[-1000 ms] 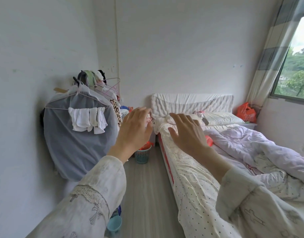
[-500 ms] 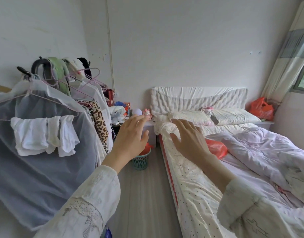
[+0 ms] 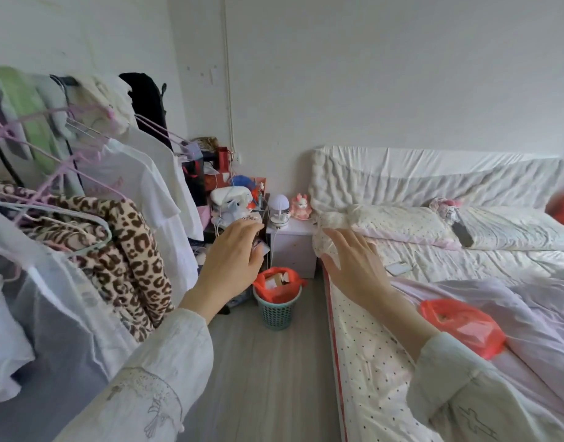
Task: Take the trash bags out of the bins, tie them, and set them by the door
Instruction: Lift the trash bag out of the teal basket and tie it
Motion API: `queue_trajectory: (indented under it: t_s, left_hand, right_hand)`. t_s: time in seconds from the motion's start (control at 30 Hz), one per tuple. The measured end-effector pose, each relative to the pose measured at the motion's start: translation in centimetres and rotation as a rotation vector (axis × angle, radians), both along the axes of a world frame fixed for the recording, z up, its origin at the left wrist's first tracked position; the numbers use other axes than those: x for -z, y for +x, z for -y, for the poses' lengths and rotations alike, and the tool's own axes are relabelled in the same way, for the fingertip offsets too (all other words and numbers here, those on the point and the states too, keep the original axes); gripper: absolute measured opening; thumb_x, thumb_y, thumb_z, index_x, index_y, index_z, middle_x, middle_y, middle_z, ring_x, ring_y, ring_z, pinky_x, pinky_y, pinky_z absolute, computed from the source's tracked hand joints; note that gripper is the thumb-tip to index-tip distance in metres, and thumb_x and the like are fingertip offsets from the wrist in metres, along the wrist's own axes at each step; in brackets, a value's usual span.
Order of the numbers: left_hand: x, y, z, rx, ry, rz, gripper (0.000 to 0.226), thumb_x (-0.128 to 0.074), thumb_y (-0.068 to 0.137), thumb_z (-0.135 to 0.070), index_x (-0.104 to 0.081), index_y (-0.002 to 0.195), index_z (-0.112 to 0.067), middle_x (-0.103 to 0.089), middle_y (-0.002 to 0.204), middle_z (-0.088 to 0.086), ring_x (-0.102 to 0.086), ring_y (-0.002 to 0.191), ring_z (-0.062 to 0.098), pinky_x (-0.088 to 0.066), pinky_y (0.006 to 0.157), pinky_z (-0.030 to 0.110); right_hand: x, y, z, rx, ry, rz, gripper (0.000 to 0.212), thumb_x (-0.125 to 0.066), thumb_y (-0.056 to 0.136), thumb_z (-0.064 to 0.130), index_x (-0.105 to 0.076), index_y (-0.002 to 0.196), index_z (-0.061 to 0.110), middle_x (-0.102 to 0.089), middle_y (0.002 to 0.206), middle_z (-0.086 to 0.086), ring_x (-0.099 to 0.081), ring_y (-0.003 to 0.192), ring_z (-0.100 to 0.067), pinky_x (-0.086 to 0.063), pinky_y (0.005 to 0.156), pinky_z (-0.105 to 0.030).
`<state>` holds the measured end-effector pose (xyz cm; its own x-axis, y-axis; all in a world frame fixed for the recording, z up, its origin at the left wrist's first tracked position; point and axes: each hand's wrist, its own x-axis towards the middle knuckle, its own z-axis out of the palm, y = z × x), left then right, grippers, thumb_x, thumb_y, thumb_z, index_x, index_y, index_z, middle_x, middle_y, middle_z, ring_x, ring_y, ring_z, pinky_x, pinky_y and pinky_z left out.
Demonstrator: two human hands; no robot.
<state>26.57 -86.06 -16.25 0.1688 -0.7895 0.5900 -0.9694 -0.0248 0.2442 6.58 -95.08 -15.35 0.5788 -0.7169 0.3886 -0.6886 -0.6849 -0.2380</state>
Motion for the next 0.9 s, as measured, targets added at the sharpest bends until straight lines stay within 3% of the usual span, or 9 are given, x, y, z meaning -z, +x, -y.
queue_trajectory:
  t_s: [0.2,0.33,0.5,0.6,0.9]
  left_hand:
    - [7.2,6.0,12.1,-0.023,0.084,-0.152,0.04,-0.047,0.09,-0.018,-0.043,0.129,-0.011,-0.049,0.132,0.005,-0.044,0.125,0.017,-0.028,0.099,0.018]
    - [11.6,11.2,19.8,-0.053,0.149,-0.299,0.039,-0.047,0.091,-0.022,-0.044,0.129,-0.014,-0.048,0.134,0.003,-0.043,0.126,0.018,-0.036,0.102,0.027]
    - [16.8,15.6,27.6,-0.063,0.286,-0.433,0.037,-0.049,0.09,-0.018,-0.046,0.126,-0.012,-0.052,0.126,0.006,-0.05,0.116,0.018,-0.039,0.098,0.027]
    - [20.8,17.5,31.2,-0.073,0.378,-0.484,0.037,-0.051,0.088,-0.017,-0.048,0.125,-0.011,-0.054,0.123,0.006,-0.051,0.115,0.019,-0.041,0.102,0.035]
    - [30.2,25.0,43.5,-0.239,0.58,-0.691,0.04,-0.05,0.089,-0.01,-0.046,0.128,-0.003,-0.05,0.132,0.014,-0.045,0.125,0.026,-0.024,0.101,0.018]
  right_hand:
    - [4.9,7.1,13.5,0.015,0.082,0.002,0.048,-0.043,0.094,0.031,-0.034,0.14,0.02,-0.042,0.143,-0.001,-0.039,0.131,-0.023,-0.027,0.107,-0.041]
    - [8.8,13.0,21.7,-0.002,0.198,0.0,0.049,-0.046,0.092,0.03,-0.037,0.139,0.016,-0.046,0.139,-0.005,-0.042,0.128,-0.026,-0.035,0.106,-0.044]
    - [13.4,17.1,30.1,0.028,0.311,-0.05,0.049,-0.042,0.094,0.035,-0.036,0.14,0.019,-0.045,0.14,-0.002,-0.041,0.13,-0.024,-0.035,0.106,-0.039]
    - [16.8,19.1,34.7,0.022,0.395,-0.118,0.049,-0.042,0.095,0.033,-0.034,0.141,0.019,-0.044,0.14,-0.003,-0.04,0.13,-0.024,-0.034,0.107,-0.04]
    - [27.8,26.3,50.1,-0.005,0.653,-0.272,0.05,-0.044,0.095,0.031,-0.032,0.142,0.02,-0.041,0.144,-0.005,-0.04,0.131,-0.026,-0.038,0.106,-0.044]
